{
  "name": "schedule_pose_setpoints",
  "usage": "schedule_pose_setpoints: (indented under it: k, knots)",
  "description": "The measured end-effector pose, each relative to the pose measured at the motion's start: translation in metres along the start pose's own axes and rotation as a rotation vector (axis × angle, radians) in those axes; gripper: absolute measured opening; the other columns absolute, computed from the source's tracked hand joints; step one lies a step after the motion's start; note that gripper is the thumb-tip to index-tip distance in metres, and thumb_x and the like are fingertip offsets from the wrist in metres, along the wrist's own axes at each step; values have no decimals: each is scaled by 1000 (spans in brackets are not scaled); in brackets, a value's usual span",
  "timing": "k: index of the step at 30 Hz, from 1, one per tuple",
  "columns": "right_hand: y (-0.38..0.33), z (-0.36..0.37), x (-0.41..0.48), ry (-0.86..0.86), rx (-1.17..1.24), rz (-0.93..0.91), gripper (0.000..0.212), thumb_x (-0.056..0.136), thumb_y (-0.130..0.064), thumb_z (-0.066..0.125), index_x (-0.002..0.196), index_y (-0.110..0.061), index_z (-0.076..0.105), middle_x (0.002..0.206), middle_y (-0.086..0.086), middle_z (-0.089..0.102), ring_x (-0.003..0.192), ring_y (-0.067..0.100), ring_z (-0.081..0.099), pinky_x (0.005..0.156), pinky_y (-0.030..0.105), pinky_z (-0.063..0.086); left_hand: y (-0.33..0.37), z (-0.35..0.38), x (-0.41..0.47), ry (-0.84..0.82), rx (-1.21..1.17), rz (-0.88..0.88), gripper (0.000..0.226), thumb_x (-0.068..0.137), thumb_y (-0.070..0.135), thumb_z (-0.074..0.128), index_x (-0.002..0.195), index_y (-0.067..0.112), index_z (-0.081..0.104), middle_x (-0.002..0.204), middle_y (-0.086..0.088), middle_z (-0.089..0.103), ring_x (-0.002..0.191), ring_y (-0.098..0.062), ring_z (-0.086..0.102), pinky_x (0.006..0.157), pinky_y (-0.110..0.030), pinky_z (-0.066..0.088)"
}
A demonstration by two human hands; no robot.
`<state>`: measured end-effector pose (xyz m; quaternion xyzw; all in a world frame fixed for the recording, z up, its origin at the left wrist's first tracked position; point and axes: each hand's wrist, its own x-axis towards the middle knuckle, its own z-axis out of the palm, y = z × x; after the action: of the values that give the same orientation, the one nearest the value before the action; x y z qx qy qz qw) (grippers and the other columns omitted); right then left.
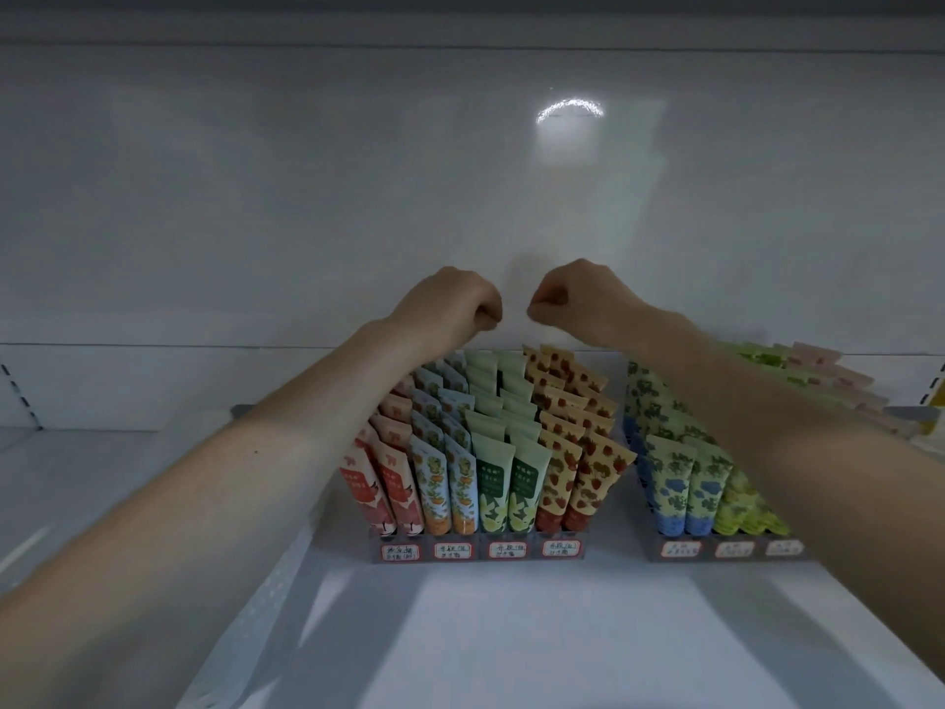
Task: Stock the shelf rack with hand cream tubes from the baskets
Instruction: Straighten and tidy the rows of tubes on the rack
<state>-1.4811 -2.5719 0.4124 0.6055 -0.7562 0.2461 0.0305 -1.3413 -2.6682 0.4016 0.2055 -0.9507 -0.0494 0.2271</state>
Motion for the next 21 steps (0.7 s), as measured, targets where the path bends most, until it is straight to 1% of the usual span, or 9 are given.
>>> schedule_pose_setpoints:
  k: [4,11,13,16,21]
  knots:
    - [12,-21,-4,45,-29,36,21,92,-19,55,102,-3,66,107,9,64,92,17,55,78,25,42,10,3,10,24,-5,52,21,91,8,56,108,3,68,113,-13,66,105,-26,60,93,-36,45]
    - [32,-8,-16,-66,-73,108,26,92,-22,55,98,0,67,103,12,66,85,17,54,77,29,44,22,25,24,-68,-20,49,24,91,1,55,112,4,66,116,-14,65,105,-24,61,91,-30,46]
    - [33,0,-16,-98,-63,109,27,92,-24,56,99,0,66,103,12,65,85,17,54,74,28,43,24,28,26,-106,-21,46,22,90,2,57,110,3,67,115,-14,65,105,-24,61,91,-28,45]
    - [31,10,-15,-134,-55,97,28,92,-25,56,99,-1,67,103,13,65,83,16,53,71,26,39,23,32,27,-142,1,40,20,90,1,57,105,3,69,113,-13,66,102,-23,61,86,-24,44]
    - [30,17,-12,-147,-62,91,24,92,-18,53,100,-1,68,104,13,67,84,17,56,71,25,41,22,35,28,-168,3,22,20,90,1,56,105,3,69,112,-13,66,102,-24,60,85,-22,41]
